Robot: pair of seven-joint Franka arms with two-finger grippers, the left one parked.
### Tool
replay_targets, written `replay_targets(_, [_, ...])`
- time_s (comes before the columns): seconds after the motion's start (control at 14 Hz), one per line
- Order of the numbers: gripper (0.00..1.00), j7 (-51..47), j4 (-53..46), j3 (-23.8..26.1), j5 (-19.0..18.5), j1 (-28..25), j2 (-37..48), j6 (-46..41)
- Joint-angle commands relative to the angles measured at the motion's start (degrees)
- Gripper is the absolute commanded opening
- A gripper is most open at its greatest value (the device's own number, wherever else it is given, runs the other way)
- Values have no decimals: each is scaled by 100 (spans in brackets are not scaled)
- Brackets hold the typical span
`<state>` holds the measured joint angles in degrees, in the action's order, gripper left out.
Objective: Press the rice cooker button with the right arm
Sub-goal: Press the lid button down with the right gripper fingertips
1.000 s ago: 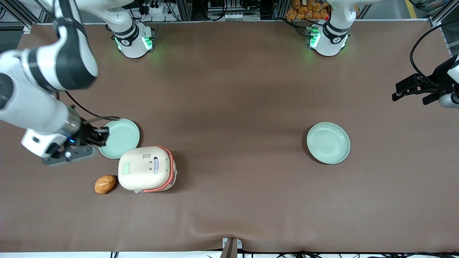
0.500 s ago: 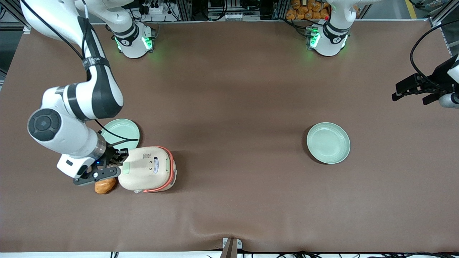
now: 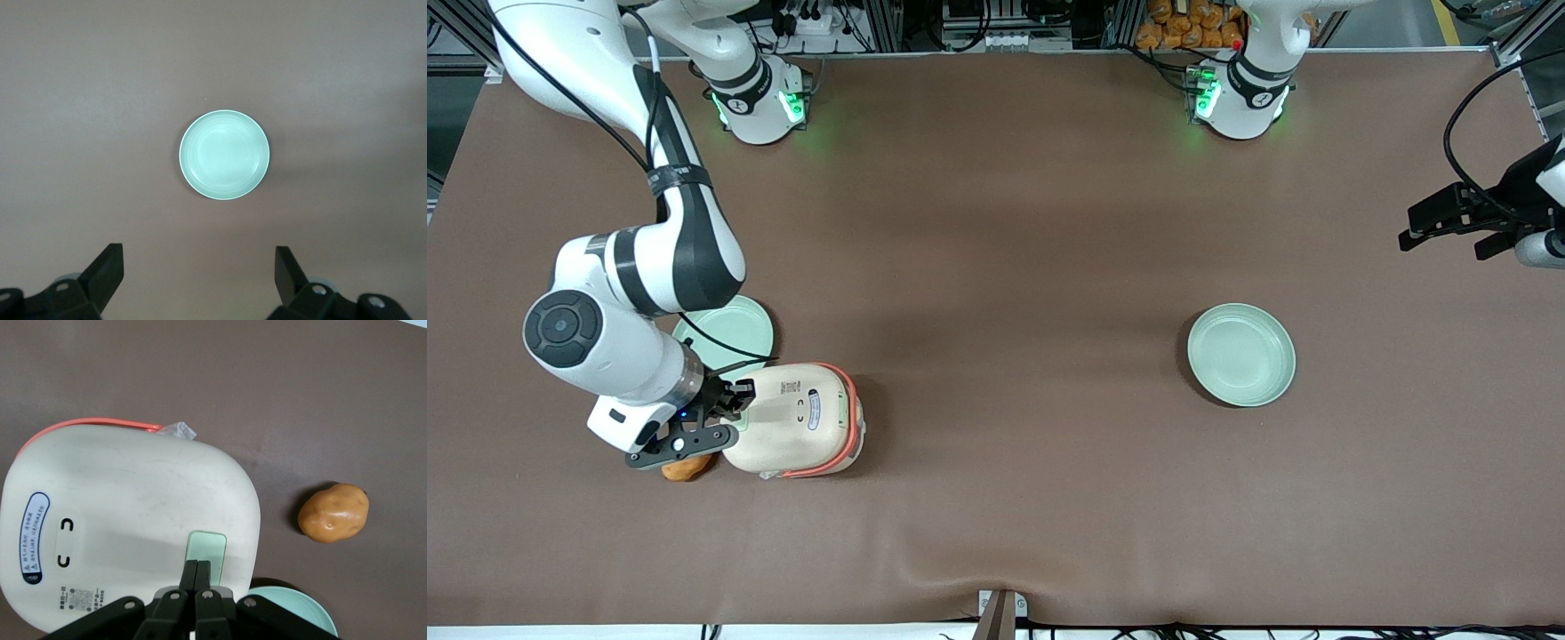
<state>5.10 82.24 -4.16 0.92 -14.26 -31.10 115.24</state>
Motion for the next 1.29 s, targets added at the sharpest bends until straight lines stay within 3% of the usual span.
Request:
replay_targets(0.0, [0,26,-41,-24,49,-15,-98,51])
replay_targets(1.21, [0,44,108,-33,40,-6,-221,394])
